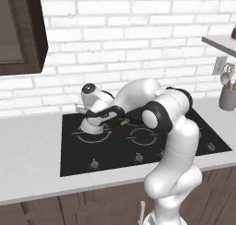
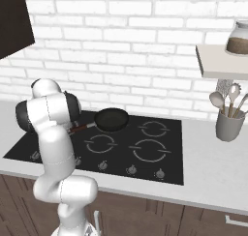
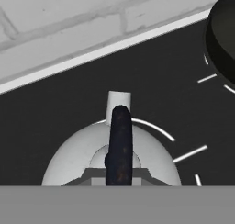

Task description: Pick the kettle from the counter and place it on a stove burner. Then turn the burner on.

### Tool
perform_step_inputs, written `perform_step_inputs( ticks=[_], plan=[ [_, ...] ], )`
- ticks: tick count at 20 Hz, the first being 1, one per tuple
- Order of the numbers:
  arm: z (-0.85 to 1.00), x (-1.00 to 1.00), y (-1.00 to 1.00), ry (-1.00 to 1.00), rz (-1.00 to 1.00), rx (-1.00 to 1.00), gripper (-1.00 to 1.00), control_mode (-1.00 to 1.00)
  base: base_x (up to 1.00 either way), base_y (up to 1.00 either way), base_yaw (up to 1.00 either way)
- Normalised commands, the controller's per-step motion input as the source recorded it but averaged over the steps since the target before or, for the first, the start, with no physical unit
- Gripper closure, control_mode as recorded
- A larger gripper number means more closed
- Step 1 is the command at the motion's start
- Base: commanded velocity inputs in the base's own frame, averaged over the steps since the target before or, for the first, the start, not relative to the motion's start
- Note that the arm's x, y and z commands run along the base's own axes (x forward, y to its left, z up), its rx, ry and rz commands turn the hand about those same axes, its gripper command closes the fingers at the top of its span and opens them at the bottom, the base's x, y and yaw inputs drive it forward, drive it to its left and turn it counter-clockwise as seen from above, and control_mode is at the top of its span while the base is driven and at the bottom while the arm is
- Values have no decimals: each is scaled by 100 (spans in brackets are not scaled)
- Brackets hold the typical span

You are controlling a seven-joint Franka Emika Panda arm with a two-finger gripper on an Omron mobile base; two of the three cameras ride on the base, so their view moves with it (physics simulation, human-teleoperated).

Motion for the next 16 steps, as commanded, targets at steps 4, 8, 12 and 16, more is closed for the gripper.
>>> perform_step_inputs(
  ticks=[4, 8, 12, 16],
  plan=[
    [-22, -4, 0, 0, 0, 0, 100, -100, 0, 0, 0],
    [-40, 0, 0, 0, 0, 0, 100, -100, 0, 0, 0],
    [-54, 0, 0, 0, 0, -1, 100, -100, 0, 0, 0],
    [-51, -19, -9, 1, 0, 0, 100, -100, 0, 0, 0]
  ],
)
